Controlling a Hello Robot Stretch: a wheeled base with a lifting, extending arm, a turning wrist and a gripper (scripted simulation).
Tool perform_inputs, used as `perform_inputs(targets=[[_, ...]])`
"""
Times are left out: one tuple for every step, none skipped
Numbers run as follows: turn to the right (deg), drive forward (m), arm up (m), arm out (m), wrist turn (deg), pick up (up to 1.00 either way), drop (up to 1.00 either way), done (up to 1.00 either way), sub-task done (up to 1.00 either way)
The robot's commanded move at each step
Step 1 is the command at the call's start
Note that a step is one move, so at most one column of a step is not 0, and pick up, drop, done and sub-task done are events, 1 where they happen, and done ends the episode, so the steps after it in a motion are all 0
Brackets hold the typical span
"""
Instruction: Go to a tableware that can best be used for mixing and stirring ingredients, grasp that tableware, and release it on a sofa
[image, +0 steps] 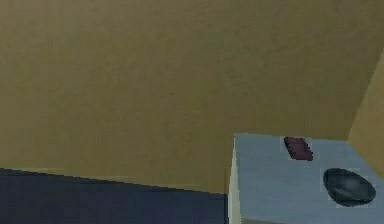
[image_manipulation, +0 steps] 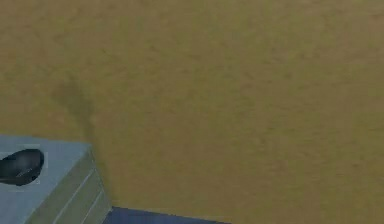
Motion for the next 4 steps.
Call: perform_inputs(targets=[[45.0,0.00,0.00,0.00,0.0,0.00,0.00,0.00,0.00],[6.0,0.00,0.00,0.00,0.0,0.00,0.00,0.00,0.00],[0.0,0.35,0.00,0.00,0.0,0.00,0.00,0.00,0.00],[-45.0,0.00,0.00,0.00,0.0,0.00,0.00,0.00,0.00]])
